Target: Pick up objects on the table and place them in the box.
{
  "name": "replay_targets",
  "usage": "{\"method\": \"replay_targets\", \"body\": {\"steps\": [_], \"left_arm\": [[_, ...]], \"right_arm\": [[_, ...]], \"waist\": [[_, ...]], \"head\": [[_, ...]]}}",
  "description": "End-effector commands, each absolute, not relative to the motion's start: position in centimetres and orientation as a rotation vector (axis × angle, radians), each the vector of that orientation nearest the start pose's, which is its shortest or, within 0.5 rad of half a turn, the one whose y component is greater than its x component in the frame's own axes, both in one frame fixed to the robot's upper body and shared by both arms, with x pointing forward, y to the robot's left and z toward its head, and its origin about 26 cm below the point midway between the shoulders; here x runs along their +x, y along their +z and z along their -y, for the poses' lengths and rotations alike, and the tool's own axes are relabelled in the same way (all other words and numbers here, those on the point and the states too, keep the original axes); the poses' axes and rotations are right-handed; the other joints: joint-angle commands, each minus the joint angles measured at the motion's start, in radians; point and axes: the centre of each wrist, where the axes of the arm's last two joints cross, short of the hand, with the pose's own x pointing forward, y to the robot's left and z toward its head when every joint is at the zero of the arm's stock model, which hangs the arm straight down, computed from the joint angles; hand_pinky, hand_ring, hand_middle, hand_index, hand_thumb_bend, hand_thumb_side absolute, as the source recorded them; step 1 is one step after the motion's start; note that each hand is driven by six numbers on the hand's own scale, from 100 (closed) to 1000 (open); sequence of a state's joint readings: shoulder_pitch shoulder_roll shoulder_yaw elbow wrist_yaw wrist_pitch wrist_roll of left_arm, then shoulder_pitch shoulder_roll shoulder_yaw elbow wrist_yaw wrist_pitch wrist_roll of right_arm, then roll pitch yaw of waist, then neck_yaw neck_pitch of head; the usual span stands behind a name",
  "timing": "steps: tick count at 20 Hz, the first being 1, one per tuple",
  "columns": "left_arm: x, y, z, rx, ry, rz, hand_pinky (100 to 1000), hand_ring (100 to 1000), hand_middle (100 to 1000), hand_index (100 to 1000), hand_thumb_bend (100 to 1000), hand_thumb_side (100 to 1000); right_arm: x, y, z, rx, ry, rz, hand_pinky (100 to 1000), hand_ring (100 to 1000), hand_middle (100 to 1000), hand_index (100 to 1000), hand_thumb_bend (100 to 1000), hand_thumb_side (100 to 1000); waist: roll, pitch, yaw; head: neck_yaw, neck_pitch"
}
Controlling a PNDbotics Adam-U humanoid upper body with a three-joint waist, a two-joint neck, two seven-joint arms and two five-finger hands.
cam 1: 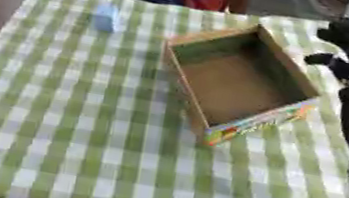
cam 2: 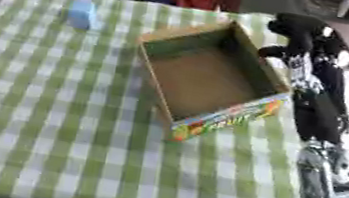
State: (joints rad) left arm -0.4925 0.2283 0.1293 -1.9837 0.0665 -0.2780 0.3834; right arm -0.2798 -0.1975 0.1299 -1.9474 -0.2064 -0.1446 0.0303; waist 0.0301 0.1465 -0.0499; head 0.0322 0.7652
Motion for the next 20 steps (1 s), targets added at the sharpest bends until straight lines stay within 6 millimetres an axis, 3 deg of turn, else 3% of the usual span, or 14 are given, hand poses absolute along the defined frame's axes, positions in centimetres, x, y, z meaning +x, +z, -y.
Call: {"method": "replay_targets", "body": {"steps": [1,5,9,14,20], "left_arm": [[31.1,27.1,-26.1,-0.191,-0.384,-3.421,726,680,698,816,100,709],[31.1,29.8,-26.3,-0.224,-0.400,-3.362,721,676,697,816,100,696],[31.1,33.0,-26.7,-0.429,-0.387,-3.347,718,668,692,814,100,672],[35.7,35.9,-29.0,-1.018,-0.178,-3.392,715,653,681,812,100,670],[41.4,36.3,-32.4,-1.666,0.260,-3.342,719,655,683,820,100,669]], "right_arm": [[30.1,17.3,21.2,0.318,0.267,2.326,607,785,716,727,100,436],[30.0,17.2,21.2,0.320,0.269,2.322,607,785,717,727,100,439],[30.1,17.2,21.1,0.324,0.271,2.319,607,785,716,727,100,442],[30.1,17.1,21.0,0.333,0.280,2.314,607,785,716,727,100,447],[30.0,17.1,20.9,0.340,0.294,2.311,606,785,716,726,100,446]], "waist": [[0.001,-0.017,-0.001],[0.002,-0.021,-0.007],[0.002,-0.024,-0.017],[0.007,-0.024,-0.036],[0.012,-0.021,-0.058]], "head": [[0.000,0.005],[0.003,0.005],[0.013,0.005],[0.028,0.005],[0.041,0.005]]}}
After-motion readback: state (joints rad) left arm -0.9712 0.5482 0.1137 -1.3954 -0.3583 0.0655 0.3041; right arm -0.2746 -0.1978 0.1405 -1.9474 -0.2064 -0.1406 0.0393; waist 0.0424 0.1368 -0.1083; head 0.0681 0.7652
